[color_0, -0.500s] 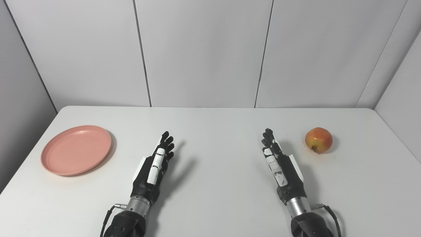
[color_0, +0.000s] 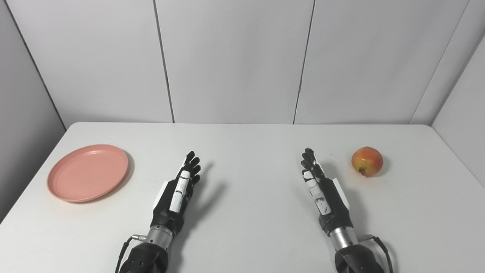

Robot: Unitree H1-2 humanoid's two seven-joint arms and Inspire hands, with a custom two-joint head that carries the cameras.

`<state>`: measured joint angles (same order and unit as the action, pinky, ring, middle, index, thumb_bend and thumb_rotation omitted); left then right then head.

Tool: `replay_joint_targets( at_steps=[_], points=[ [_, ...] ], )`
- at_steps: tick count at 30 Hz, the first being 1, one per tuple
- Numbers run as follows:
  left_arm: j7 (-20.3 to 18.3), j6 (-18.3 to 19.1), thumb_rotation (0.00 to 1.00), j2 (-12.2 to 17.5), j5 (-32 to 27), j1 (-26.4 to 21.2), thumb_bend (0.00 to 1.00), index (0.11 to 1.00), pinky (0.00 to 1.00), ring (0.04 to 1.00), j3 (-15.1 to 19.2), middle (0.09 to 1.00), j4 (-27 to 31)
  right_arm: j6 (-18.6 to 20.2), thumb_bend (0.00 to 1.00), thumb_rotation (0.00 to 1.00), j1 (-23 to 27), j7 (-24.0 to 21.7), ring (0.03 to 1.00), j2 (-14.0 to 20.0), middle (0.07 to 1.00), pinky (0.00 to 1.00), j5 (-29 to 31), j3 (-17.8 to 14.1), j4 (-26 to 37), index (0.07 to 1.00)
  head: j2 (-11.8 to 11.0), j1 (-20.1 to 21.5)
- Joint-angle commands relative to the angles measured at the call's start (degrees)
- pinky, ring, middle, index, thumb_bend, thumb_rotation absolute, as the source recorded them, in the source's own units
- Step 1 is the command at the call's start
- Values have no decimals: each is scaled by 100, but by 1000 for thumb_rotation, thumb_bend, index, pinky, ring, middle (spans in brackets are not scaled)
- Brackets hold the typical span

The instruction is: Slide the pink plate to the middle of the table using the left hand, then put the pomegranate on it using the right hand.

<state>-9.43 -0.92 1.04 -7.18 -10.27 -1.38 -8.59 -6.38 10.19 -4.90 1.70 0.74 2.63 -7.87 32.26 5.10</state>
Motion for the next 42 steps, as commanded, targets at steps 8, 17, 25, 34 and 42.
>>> replay_joint_targets(
  at_steps=[8, 17, 25, 34, 42],
  points=[
    [9, -214, 1000, -2, 2, -96, 484, 1000, 1000, 1000, 11, 1000, -10, -83, 741, 890, -64, -5, 1000, -20, 1000, 1000, 30, -2, -20, 1000, 6, 5],
    [33, -256, 1000, -12, 40, -109, 481, 1000, 1000, 1000, 7, 1000, -40, -216, 738, 889, -41, -9, 1000, -12, 1000, 1000, 30, -6, -119, 1000, 5, -2],
    [21, -250, 1000, 0, 38, -112, 487, 1000, 1000, 1000, 4, 1000, -47, -187, 730, 883, -44, -5, 1000, -33, 1000, 1000, 50, -9, -102, 1000, -1, 5],
    [12, -282, 1000, 1, 31, -123, 482, 1000, 1000, 1000, 5, 1000, -72, -164, 729, 888, -40, -8, 1000, -32, 1000, 1000, 43, -3, -90, 1000, -8, 2],
    [78, -290, 1000, -110, 73, -115, 493, 1000, 1000, 1000, -38, 1000, -130, -159, 733, 887, -95, -115, 1000, 78, 1000, 1000, 172, -54, -46, 1000, -142, -774]
  ],
)
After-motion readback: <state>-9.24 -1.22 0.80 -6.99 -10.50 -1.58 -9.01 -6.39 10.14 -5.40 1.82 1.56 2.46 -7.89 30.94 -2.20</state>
